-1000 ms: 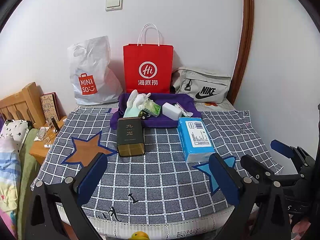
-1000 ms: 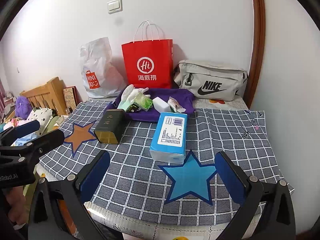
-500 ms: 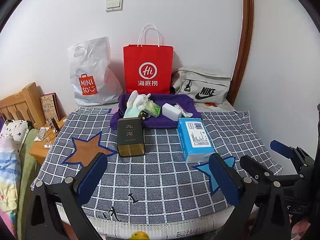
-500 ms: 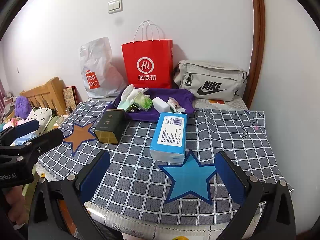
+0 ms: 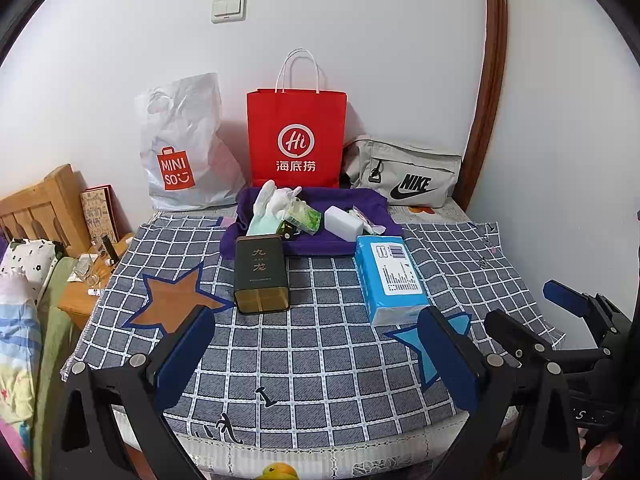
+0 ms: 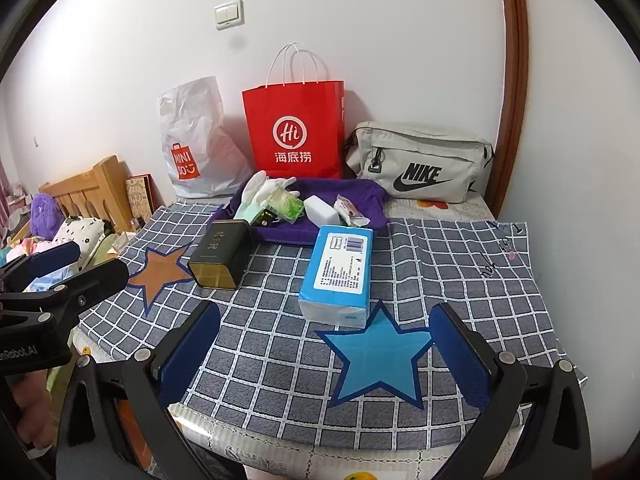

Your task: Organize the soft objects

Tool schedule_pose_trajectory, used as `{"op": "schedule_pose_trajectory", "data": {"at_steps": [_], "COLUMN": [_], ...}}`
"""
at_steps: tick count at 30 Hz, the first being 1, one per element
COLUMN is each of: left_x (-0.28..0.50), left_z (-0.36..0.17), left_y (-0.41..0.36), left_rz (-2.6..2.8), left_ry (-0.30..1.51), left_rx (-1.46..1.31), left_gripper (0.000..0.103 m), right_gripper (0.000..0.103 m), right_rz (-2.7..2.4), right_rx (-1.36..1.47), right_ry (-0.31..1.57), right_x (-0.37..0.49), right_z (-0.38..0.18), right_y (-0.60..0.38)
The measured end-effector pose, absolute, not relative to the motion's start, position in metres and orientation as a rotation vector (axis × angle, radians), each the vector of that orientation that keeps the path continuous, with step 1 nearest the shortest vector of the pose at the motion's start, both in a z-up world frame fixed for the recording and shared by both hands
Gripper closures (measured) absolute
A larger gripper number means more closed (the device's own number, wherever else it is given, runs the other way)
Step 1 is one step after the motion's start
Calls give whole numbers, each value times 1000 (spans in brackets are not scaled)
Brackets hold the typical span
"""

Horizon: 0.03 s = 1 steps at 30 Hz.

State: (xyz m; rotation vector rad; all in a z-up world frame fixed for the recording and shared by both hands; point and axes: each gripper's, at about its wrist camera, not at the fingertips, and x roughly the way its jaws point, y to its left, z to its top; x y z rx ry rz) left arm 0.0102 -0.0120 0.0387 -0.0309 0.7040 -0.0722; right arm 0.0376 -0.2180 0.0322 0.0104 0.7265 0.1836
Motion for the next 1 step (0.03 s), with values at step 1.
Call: {"op": "schedule_pose_trajectory", "data": {"at_steps": [1], "left_x": [11], "left_z": [39], "left_y": [-13], "left_rz": [-75], "left_ry": [704], "left_rx": [-29], "left_gripper": [1], "right_gripper": [0], "right_rz": [181], "right_rx": [9], "right_ry": [727], "right_x": [37], "right_z": [32], "right_y": [-218]}}
